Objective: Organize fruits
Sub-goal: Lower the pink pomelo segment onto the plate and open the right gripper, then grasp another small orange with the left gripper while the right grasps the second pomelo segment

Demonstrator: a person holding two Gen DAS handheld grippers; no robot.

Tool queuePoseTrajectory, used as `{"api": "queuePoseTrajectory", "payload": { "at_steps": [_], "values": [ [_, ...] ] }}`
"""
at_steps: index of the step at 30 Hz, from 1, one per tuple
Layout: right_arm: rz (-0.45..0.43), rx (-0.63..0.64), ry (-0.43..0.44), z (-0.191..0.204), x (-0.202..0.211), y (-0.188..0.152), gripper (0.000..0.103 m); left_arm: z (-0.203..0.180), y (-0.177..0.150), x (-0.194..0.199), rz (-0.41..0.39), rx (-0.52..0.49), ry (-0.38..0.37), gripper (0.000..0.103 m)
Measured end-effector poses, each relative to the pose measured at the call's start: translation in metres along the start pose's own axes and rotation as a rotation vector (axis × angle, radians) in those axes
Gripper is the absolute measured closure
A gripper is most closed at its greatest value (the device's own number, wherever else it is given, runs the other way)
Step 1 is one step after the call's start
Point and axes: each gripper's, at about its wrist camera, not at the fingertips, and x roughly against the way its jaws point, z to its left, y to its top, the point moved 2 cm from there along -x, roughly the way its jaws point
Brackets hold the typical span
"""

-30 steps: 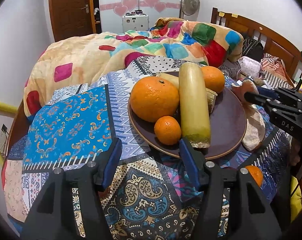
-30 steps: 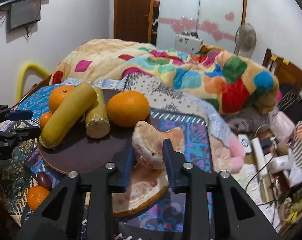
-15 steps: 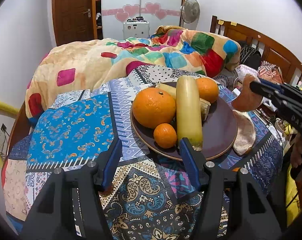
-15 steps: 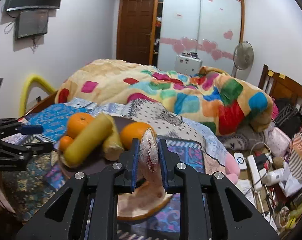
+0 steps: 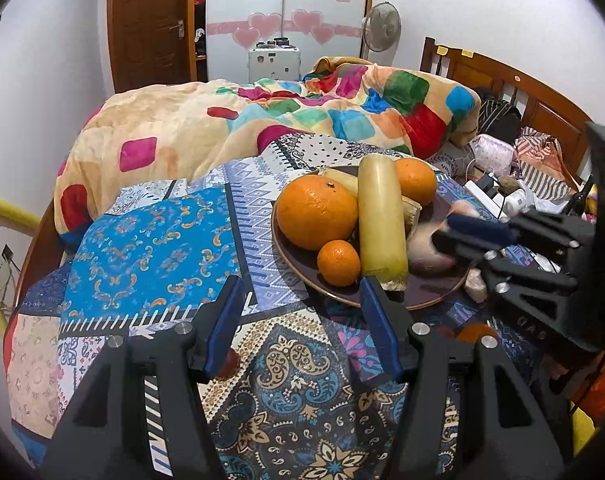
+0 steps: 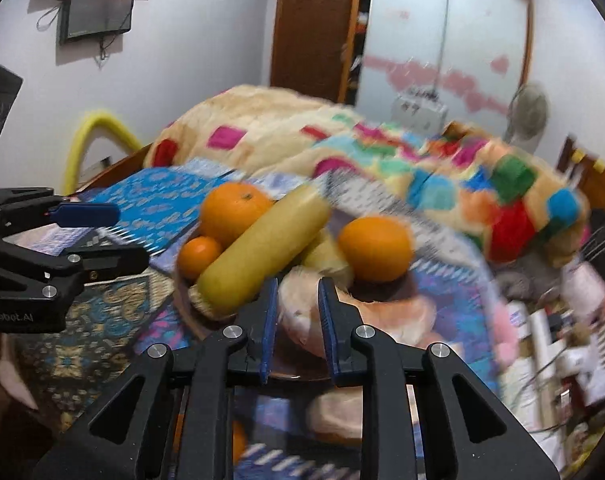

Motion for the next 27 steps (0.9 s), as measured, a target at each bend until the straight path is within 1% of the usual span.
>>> {"api": "queuePoseTrajectory", "payload": {
  "at_steps": [3,5,7,9,11,14,15,18,19,21,23,27],
  "values": [
    [0.036,-0.038,0.049,0.0,-0.007,-0.003,0.084,0.002,-0.002,0.002,0.002,0.004,0.0,0.043],
    [0.036,-0.049,0.055,-0.001,-0.005,-0.004,0.084,0.001,-0.002,0.003,0.002,0.005,0.0,0.043],
    [0.026,-0.052,0.05,-0.002,0.002,-0.004,0.081,0.0,-0.003,0.005,0.002,0.007,0.0,0.043],
    [0.009,-0.06,0.043,-0.006,0.013,-0.004,0.072,-0.002,-0.003,0.006,0.0,0.012,-0.004,0.043],
    [-0.011,-0.068,0.026,-0.01,0.024,-0.004,0.065,-0.004,-0.003,0.009,-0.003,0.016,-0.009,0.043],
    [-0.028,-0.082,-0.018,-0.022,0.038,-0.008,0.056,-0.012,-0.004,0.013,-0.005,0.011,-0.015,0.043],
    [-0.027,-0.089,-0.033,-0.027,0.04,-0.01,0.05,-0.016,-0.004,0.015,-0.007,0.009,-0.016,0.041],
    [-0.009,-0.114,-0.068,-0.039,0.042,-0.019,0.038,-0.025,-0.005,0.02,-0.018,0.006,-0.017,0.037],
    [0.003,-0.128,-0.079,-0.043,0.042,-0.024,0.035,-0.028,-0.005,0.021,-0.022,0.005,-0.019,0.036],
    [0.025,-0.153,-0.088,-0.049,0.039,-0.033,0.025,-0.032,-0.006,0.022,-0.023,0.007,-0.023,0.035],
    [0.043,-0.175,-0.085,-0.052,0.036,-0.04,0.02,-0.038,-0.008,0.02,-0.017,0.008,-0.028,0.035],
    [0.09,-0.192,-0.056,-0.048,0.024,-0.048,0.019,-0.043,-0.011,0.013,-0.003,0.022,-0.037,0.034]
  ]
}}
